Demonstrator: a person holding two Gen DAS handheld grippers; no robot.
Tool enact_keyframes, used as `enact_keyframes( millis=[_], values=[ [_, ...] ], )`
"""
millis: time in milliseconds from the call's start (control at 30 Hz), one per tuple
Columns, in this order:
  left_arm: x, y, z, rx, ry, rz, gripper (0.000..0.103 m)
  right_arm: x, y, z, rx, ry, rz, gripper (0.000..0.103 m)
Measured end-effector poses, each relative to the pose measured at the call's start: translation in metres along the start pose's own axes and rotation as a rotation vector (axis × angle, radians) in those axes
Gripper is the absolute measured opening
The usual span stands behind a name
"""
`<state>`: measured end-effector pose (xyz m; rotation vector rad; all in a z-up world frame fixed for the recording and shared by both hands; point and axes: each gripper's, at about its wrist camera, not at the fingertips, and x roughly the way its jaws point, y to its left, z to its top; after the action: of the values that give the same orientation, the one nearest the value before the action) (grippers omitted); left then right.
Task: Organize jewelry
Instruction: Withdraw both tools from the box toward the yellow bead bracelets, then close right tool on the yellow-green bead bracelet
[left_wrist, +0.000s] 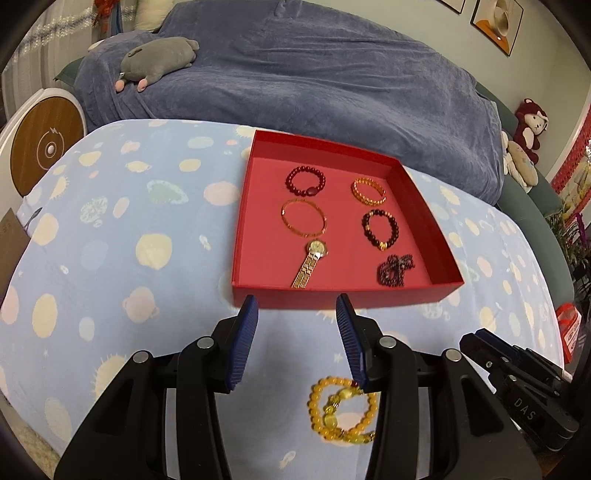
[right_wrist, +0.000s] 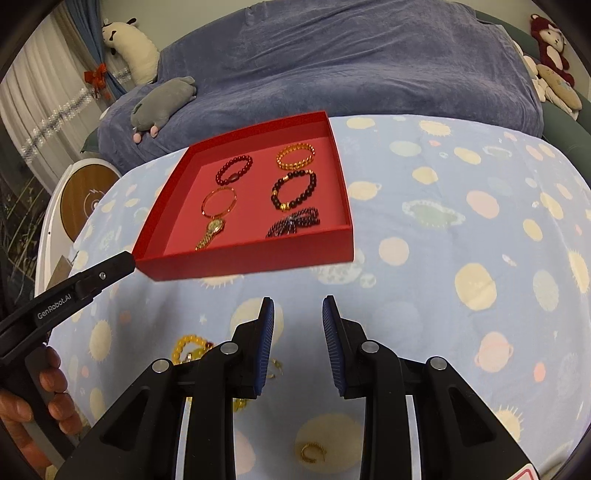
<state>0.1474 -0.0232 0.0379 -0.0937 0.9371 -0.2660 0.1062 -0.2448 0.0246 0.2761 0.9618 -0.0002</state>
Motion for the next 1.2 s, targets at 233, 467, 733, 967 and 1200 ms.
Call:
enact_keyframes(
  millis=[233, 467, 733, 967, 1200],
  values=[
    [-0.001, 0.008, -0.034, -0.026, 0.051, 0.007, 0.042, 0.008, 0.013, -0.045, 0.009, 0.08, 0.028, 0.028],
    [0.0, 0.012, -0.053, -0.043, 0.078, 0.01, 0.042, 0.016, 0.032, -0.062, -0.023, 0.109, 0.038, 0.028],
    [0.0, 0.018, -0.063, -0.056, 0.086, 0.009, 0.042, 0.026, 0.037, -0.061, -0.022, 0.123, 0.029, 0.026],
    [0.001, 0.019, -0.066, -0.063, 0.092, 0.005, 0.042, 0.035, 0.044, -0.062, -0.048, 0.132, 0.011, 0.021],
    [0.002, 0.02, -0.067, -0.065, 0.1, 0.002, 0.042, 0.035, 0.041, -0.064, -0.092, 0.127, -0.02, 0.008]
  ],
)
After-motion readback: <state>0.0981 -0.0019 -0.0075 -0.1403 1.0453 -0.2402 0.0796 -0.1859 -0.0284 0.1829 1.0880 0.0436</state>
